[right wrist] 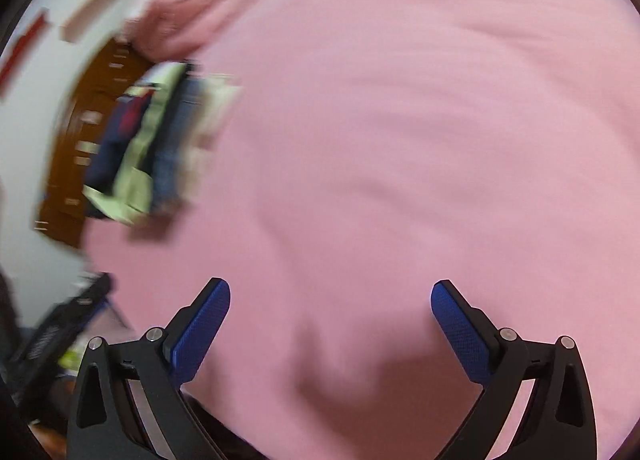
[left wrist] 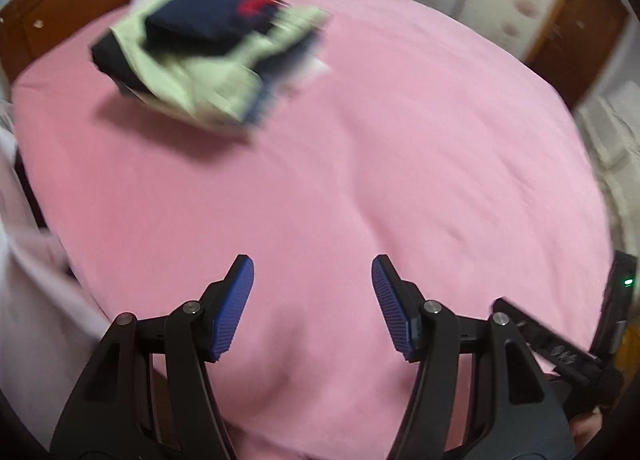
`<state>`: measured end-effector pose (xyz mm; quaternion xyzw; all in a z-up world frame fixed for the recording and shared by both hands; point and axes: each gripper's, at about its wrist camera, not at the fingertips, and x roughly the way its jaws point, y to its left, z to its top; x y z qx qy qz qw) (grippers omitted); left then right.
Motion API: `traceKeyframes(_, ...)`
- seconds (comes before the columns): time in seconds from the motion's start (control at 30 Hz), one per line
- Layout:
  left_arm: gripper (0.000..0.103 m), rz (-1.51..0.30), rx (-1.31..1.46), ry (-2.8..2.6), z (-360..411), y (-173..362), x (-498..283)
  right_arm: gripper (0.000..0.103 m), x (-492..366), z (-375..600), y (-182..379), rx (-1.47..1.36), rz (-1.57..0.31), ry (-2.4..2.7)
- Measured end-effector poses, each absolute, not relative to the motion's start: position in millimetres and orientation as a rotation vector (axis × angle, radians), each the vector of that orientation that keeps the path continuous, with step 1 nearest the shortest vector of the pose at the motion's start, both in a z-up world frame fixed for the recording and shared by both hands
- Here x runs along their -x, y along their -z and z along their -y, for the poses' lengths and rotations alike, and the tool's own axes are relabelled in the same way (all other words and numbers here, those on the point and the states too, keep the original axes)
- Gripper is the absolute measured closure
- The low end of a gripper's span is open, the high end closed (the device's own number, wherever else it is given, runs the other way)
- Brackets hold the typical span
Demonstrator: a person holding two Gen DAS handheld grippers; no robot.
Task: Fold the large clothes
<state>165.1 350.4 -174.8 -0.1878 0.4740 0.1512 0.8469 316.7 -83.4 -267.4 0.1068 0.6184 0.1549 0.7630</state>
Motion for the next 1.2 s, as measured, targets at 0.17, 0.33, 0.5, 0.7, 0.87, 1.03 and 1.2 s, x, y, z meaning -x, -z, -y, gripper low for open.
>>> traceKeyframes(0.17, 0.044, -1.064, 0.243, -0.161, -239.6, 143.3, -141.1, 0.001, -234.7, 179.6, 232.1, -0.158, -1.416, -0.23)
traceKeyframes(0.33, 0.044, -1.104, 0.124, -0.105, -170.1, 104.6, -120.3, 0.001, -173.0, 247.3, 187.2, -0.333, -1.436, -0.112)
traceKeyframes(0.5, 0.043, -1.116, 0.206, -0.089, -155.6, 66.6, -108.8, 0.001, -157.1, 277.4, 142.0, -0.406, -1.391, -0.069)
traceKeyframes(0.7, 0.039, -1.05, 0.163, -0.041, -148.8, 11.6, -103.4, 0.001, -157.5, 269.4, 76.9, -0.368, -1.279, -0.108)
traceKeyframes(0.87, 0.029, -1.008, 0.087, -0.027, -137.1, -15.3, -95.7, 0.001, -157.9, 233.3, 43.2, -0.283, -1.198, -0.148)
traceKeyframes(1.03, 0.019, -1.003, 0.071, -0.042, -141.7, -25.2, -88.5, 0.001, -156.8, 207.4, 21.2, -0.273, -1.188, -0.124)
traceKeyframes(1.2, 0.004, -1.003, 0.056, -0.078, -150.3, -22.9, -78.3, 0.0, -149.6, 194.8, 11.3, -0.258, -1.182, -0.1)
